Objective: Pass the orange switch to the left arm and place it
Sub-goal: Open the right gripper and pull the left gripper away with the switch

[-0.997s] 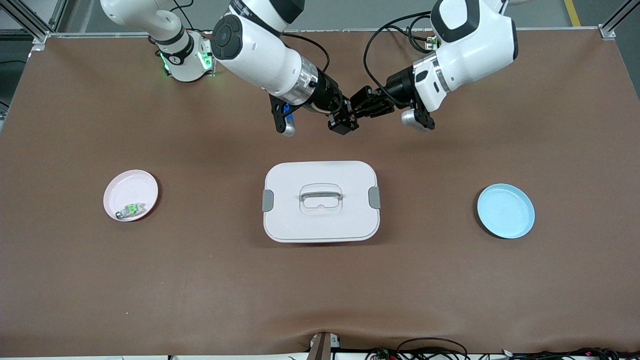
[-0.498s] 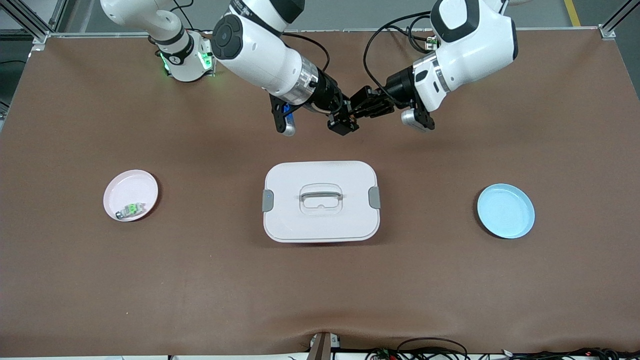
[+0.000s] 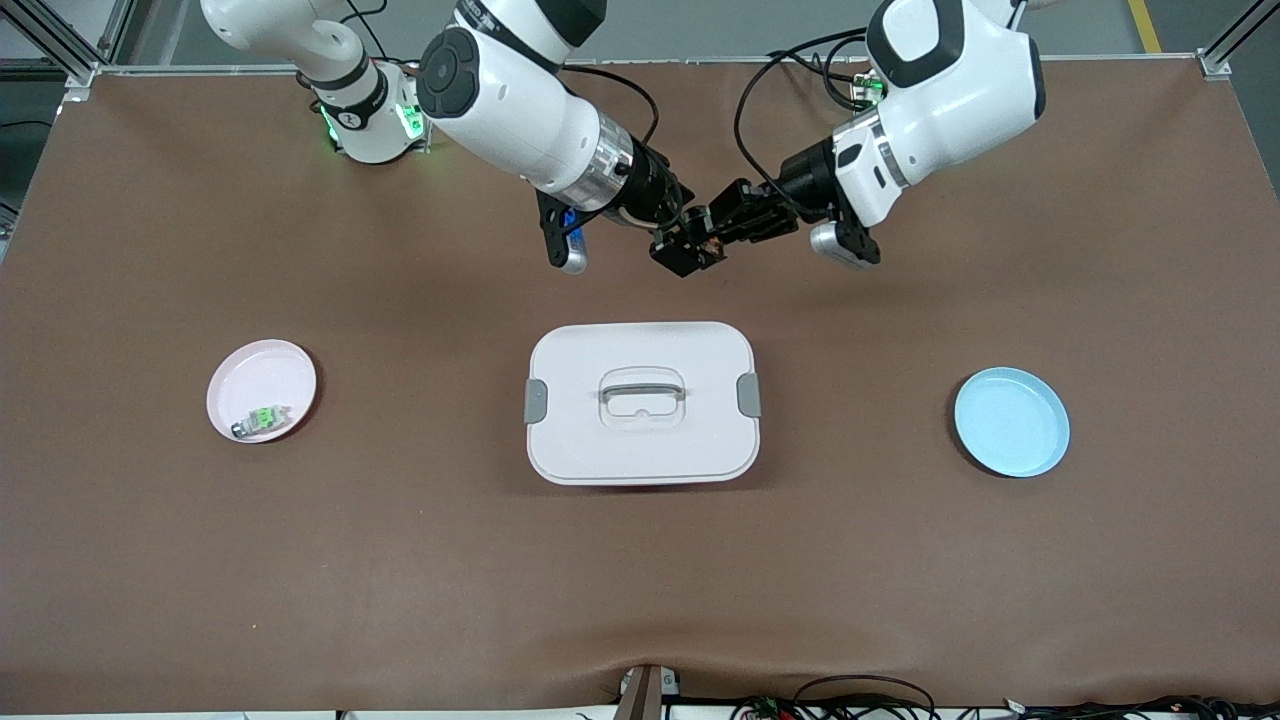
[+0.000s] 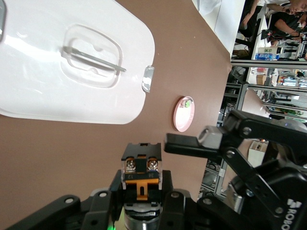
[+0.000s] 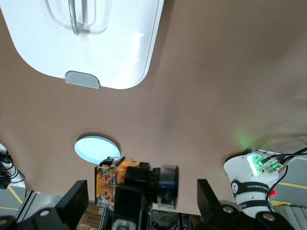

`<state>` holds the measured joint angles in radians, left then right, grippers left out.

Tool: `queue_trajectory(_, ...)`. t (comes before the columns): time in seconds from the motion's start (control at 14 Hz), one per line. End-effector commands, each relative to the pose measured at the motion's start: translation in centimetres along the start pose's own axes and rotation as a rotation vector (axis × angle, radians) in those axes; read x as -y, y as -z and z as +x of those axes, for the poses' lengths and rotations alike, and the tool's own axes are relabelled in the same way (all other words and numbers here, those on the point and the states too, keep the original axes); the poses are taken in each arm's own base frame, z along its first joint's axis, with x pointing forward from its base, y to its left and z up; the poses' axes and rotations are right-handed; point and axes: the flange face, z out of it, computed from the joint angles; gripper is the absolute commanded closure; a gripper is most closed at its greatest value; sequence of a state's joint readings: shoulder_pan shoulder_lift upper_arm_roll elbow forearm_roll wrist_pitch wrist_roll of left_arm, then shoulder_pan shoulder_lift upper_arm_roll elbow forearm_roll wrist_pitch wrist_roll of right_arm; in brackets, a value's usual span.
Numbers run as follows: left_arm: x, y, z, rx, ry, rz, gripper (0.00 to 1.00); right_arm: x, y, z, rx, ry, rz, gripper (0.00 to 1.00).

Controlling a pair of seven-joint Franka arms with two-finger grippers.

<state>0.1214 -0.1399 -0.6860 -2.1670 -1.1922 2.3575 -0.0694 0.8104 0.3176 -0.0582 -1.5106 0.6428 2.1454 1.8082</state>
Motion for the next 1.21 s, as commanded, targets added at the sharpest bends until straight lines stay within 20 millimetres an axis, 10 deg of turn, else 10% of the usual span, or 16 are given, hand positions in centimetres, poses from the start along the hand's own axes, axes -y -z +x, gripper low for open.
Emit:
queue_trajectory(0.0,0.3,1.0,1.4,-0.035,-0.041,0.05,1.0,0.3,0.5,-0.1,-0.001,-0.001,-0.003,0.0)
queue_trajectory(0.43,2.8,2.7,4.9,-0.064,-0.167,0.233,1.0,-0.2,2.1,1.4,-0.022,0.136,-0.097,0.0)
queue_trajectory(1.14,7.1,4.2,8.1,0.027,-0.415,0.639,1.0,-3.7,12.1,10.6,-0.1,0.538,-0.26,0.0)
